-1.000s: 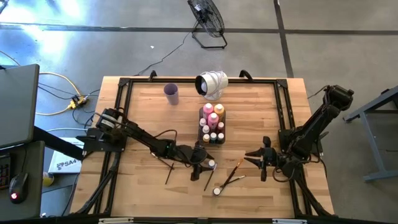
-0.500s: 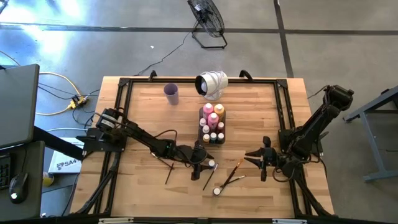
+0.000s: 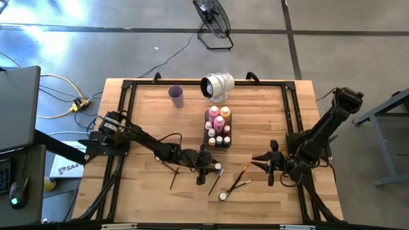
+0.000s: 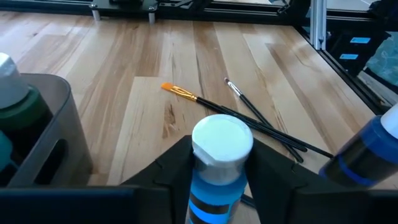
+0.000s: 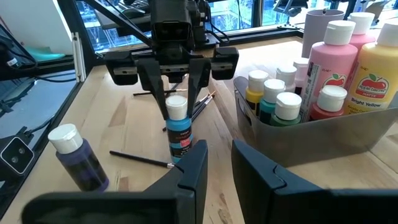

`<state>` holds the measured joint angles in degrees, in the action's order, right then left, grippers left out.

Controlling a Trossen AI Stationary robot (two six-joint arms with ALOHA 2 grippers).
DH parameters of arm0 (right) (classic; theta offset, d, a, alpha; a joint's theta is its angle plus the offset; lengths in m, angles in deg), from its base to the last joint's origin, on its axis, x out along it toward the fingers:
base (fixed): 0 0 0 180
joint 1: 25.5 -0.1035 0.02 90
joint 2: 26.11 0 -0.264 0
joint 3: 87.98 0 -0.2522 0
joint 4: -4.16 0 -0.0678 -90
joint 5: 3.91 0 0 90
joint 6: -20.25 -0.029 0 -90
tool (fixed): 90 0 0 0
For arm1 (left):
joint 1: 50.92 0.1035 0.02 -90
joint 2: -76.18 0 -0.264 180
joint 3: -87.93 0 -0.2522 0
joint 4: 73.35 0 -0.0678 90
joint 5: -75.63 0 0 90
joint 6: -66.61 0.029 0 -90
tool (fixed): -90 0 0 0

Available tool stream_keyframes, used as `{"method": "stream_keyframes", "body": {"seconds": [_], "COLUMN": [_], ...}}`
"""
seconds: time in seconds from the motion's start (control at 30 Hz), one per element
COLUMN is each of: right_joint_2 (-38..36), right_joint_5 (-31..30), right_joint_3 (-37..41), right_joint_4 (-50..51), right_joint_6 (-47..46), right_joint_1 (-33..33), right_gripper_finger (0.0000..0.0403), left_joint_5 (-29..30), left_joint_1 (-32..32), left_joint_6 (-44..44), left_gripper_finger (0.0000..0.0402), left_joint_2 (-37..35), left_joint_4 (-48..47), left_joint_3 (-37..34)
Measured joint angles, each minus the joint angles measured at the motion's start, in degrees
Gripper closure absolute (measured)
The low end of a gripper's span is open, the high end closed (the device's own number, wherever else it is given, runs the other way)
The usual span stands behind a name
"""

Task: Pick & Place Paint Supplies
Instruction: Put the light blue paint bottle into the black bin

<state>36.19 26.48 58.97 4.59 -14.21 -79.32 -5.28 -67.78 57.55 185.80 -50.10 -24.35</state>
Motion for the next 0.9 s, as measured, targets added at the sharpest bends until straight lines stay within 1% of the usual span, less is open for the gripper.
{"method": "stream_keyframes", "body": {"seconds": [0.23, 0.47, 0.7, 0.9], "right_joint_2": [0.0, 0.0, 0.0, 0.0], "right_joint_5": [0.0, 0.0, 0.0, 0.0], "right_joint_3": [0.0, 0.0, 0.0, 0.0], "right_joint_4": [1.5, 1.6, 1.6, 1.6], "right_joint_6": [-0.4, -0.5, -0.5, -0.5], "right_joint_1": [0.0, 0.0, 0.0, 0.0], "right_gripper_finger": [0.0339, 0.0339, 0.0339, 0.0339], "left_joint_5": [0.0, 0.0, -0.1, 1.5], "left_joint_1": [0.0, 0.0, 0.0, 0.0], "left_joint_6": [0.3, 0.4, 1.3, 1.3], "left_gripper_finger": [0.0281, 0.0282, 0.0277, 0.0277], "left_joint_2": [0.0, -0.1, -1.9, -4.8], "left_joint_4": [-0.1, -0.3, -2.0, -7.1], "left_joint_3": [0.0, 0.0, 0.0, 0.0]}}
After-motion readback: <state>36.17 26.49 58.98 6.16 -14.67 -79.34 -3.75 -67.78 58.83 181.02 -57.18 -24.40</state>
